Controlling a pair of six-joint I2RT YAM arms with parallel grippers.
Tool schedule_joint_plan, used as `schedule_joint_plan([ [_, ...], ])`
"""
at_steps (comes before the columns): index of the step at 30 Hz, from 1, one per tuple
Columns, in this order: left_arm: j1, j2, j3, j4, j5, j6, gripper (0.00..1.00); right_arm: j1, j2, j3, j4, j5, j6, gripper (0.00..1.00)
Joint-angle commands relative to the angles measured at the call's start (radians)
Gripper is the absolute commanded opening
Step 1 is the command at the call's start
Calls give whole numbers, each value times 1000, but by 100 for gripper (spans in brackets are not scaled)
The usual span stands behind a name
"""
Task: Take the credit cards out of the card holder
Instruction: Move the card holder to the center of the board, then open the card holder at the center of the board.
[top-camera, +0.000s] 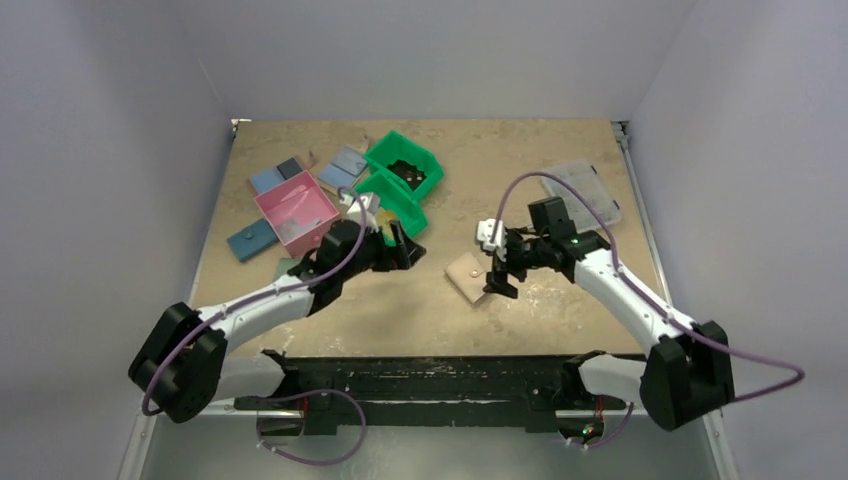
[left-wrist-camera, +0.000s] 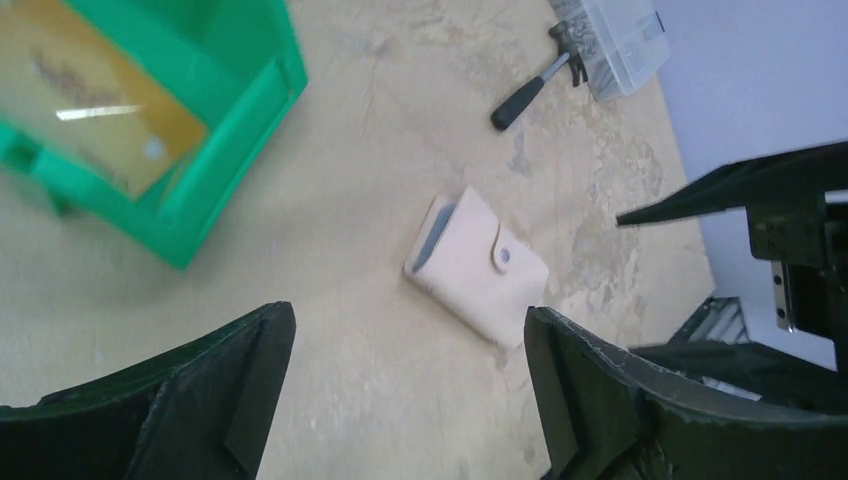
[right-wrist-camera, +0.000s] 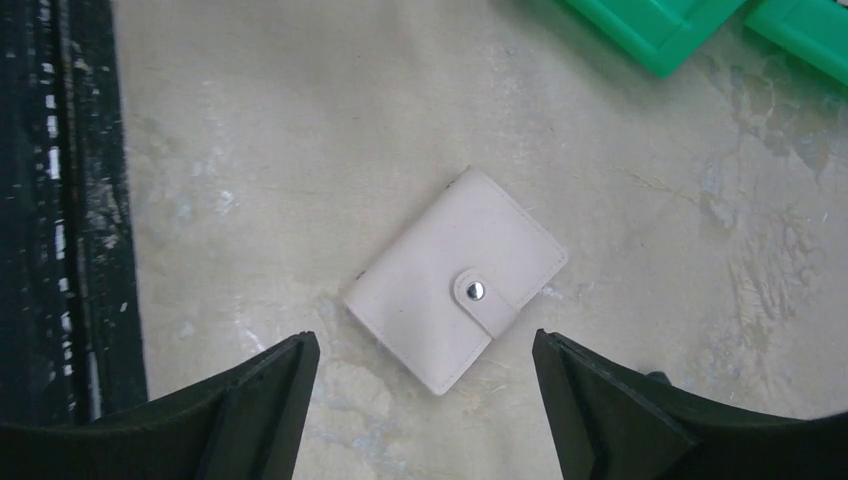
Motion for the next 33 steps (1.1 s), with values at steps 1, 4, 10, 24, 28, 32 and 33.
schedule_joint_plan([
  [1,-1,-114,-248,249,-19,-361,91,128,133,96,114,261,162,84],
  [4,-3,-166,-414,448,-12,-520,87,199,183,85,163,340,233,75],
  [10,-46,-184,-503,471,-50,-559,85,273,261,76,249,495,311,61],
  [24,-154,-16,-356,352,-155,-604,85,308,364,98,268,665,349,39],
  [28,-175,28,-320,315,-170,-629,85,308,373,109,239,650,351,37],
  [32,-192,69,-285,289,-178,-648,84,305,330,102,244,645,360,39],
  [33,-194,78,-279,286,-177,-652,84,301,325,102,247,644,362,39],
])
